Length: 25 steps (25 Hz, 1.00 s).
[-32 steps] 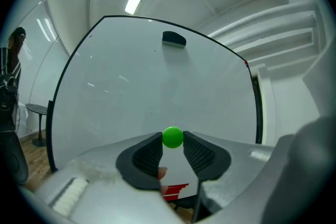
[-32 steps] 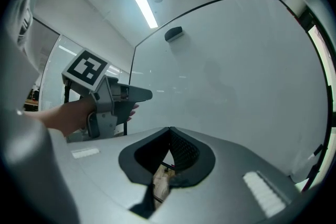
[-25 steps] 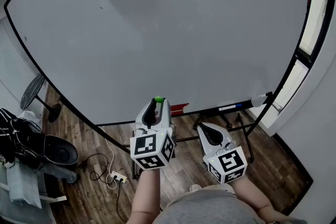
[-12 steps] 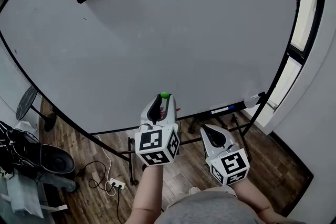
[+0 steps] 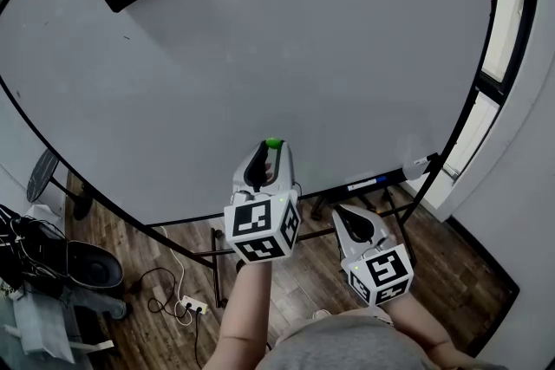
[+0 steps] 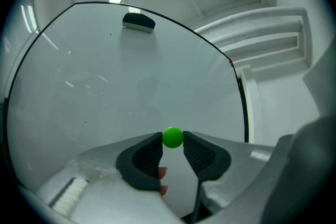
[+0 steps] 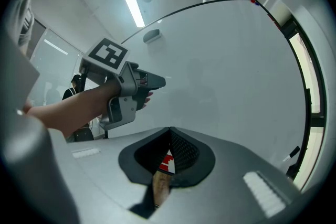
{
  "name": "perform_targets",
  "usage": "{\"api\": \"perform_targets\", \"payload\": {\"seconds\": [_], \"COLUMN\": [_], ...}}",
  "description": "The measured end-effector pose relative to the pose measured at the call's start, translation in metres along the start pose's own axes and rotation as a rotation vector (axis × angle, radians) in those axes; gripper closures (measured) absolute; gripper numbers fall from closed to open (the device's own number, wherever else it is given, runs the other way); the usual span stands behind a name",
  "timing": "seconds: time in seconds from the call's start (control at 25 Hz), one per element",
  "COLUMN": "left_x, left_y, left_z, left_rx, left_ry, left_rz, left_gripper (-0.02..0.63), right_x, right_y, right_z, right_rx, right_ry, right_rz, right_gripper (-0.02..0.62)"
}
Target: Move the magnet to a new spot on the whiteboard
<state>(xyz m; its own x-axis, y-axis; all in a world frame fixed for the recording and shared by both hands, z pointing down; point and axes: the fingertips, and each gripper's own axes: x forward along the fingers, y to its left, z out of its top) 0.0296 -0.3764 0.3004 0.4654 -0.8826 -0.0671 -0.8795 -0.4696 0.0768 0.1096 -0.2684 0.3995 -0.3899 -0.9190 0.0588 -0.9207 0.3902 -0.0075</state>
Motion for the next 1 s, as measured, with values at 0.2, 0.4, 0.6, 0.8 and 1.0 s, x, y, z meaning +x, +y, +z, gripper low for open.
{"api": "perform_targets", "payload": {"seconds": [0.2, 0.4, 0.6, 0.8, 1.0], "left_x": [0.021, 0.041, 0.056, 0.067, 0.072], "left_y": [0.002, 0.004, 0.010, 0.016, 0.018], "left_z": [0.010, 0.017, 0.022, 0.024, 0.023], "left_rx": [0.007, 0.011, 0.015, 0.032, 0.046], "left_ry": [-0.011, -0.016, -0.023, -0.022, -0.020], "left_rz": [0.011, 0.026, 0.050, 0.084, 0.123], "left_gripper": [0.469, 0.469, 0.469, 0.469, 0.469], "right_x": [0.009, 0.019, 0.026, 0.031, 0.033], "right_y": [-0.004, -0.007, -0.010, -0.013, -0.016], "right_z": [-0.003, -0.004, -0.005, -0.006, -0.008], "right_rx": [0.003, 0.009, 0.014, 0.015, 0.021], "right_ry": [0.013, 0.014, 0.017, 0.018, 0.017], "right_rz": [0.007, 0.013, 0.013, 0.017, 0.015], "right_gripper": [0.604, 0.604, 0.604, 0.604, 0.604]}}
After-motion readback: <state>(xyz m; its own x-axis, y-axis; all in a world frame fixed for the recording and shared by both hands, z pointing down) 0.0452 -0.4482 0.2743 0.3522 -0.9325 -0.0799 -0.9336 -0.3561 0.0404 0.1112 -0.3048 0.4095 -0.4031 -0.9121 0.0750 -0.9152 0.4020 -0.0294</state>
